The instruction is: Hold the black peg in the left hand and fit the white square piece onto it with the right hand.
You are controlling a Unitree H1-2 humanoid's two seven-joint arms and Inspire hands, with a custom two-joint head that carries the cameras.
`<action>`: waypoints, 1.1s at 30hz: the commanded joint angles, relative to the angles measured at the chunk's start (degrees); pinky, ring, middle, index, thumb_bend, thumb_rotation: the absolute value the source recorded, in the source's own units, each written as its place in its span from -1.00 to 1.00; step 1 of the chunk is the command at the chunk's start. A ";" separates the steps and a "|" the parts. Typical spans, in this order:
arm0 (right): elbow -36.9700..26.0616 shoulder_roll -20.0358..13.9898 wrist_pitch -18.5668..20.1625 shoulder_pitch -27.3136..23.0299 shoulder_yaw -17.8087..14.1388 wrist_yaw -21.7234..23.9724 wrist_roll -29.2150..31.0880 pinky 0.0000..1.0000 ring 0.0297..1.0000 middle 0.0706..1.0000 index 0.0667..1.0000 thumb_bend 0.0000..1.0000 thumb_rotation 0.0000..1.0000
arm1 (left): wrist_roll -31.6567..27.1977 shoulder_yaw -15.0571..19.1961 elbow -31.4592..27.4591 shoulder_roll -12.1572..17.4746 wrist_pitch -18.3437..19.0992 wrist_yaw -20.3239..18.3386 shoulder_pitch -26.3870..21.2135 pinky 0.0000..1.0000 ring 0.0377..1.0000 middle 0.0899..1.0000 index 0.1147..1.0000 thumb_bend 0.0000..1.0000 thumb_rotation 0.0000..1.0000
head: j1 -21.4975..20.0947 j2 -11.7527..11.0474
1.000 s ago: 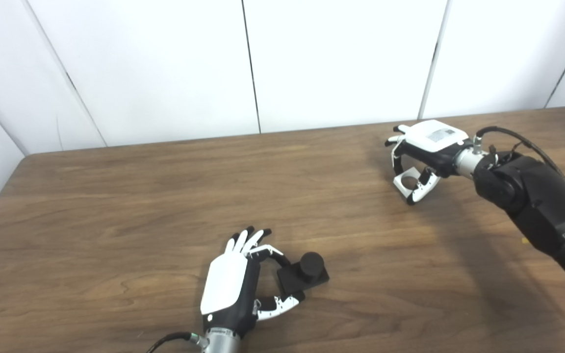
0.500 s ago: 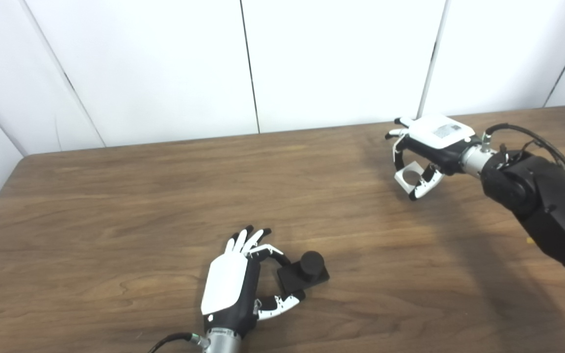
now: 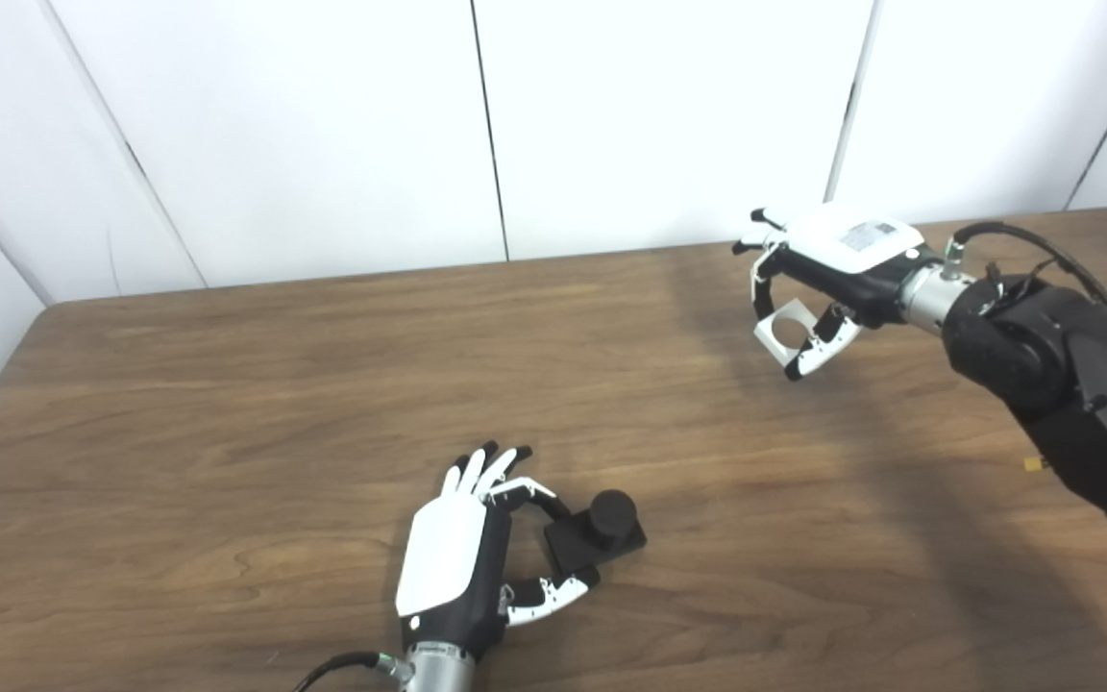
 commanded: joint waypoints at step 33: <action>-32.63 6.13 15.68 0.05 0.48 23.80 10.63 0.86 1.00 0.77 -0.10 0.05 -0.68 | 1.89 -0.90 -0.10 -1.66 1.07 -0.60 0.86 0.99 0.93 0.77 -0.11 0.06 -0.74 | -0.03 0.82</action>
